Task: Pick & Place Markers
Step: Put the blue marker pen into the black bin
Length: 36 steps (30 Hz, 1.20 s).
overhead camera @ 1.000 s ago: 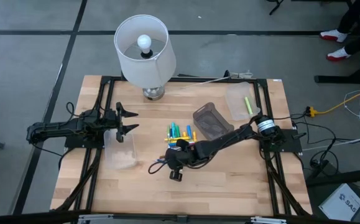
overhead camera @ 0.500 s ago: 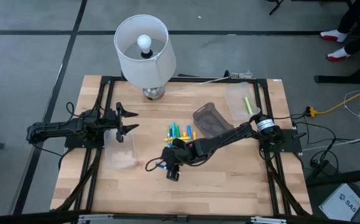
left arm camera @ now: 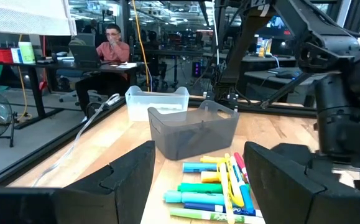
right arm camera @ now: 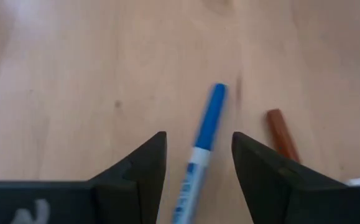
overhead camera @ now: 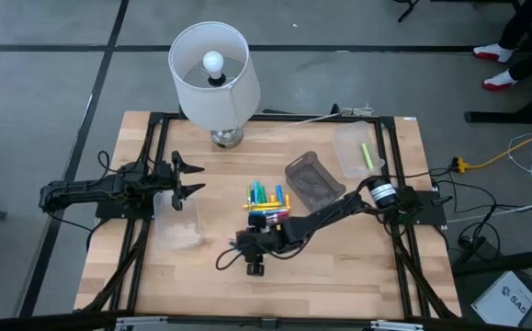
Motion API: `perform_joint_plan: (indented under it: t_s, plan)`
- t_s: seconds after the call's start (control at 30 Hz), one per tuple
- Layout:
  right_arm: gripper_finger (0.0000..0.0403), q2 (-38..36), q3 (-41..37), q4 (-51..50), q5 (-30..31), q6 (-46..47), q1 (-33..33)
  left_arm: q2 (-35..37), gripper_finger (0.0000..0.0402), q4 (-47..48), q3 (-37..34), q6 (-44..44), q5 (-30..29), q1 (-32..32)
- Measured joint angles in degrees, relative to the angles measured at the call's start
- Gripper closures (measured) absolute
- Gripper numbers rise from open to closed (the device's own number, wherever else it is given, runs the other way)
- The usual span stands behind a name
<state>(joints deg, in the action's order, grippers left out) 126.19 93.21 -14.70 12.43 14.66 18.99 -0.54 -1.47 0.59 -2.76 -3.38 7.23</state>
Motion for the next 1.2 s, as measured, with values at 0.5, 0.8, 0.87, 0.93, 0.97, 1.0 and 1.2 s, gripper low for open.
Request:
perform_joint_plan:
  t_s: [0.5,0.8,0.87,0.93,0.97,1.0,1.2]
  plan:
    - [0.0250,1.16,0.04,-3.28,2.99,0.08,0.04,0.01,0.0160,0.00,0.00,0.03,0.00,-0.01]
    - [0.0261,3.67,0.17,-2.96,3.15,2.72,-0.82,0.02,0.0160,0.09,-0.01,0.02,0.00,-0.01]
    - [0.0261,3.78,0.20,-2.94,3.10,4.82,-1.05,0.00,0.0160,-0.06,0.01,0.02,0.00,0.01]
    - [0.0261,4.03,0.22,-3.02,3.08,7.18,-1.14,0.00,0.0160,0.26,0.01,0.02,0.00,-0.01]
    - [0.0263,4.13,0.22,-3.04,3.19,8.05,-1.15,0.02,0.0160,0.42,0.01,-0.02,0.02,0.00]
    - [0.0267,4.17,0.22,-3.10,3.33,8.86,-1.14,0.01,0.0160,0.32,0.01,0.01,0.01,-0.01]
    - [0.0327,4.23,0.28,-5.04,1.59,12.31,-1.48,-0.04,0.0160,-0.01,0.01,0.02,0.00,0.01]
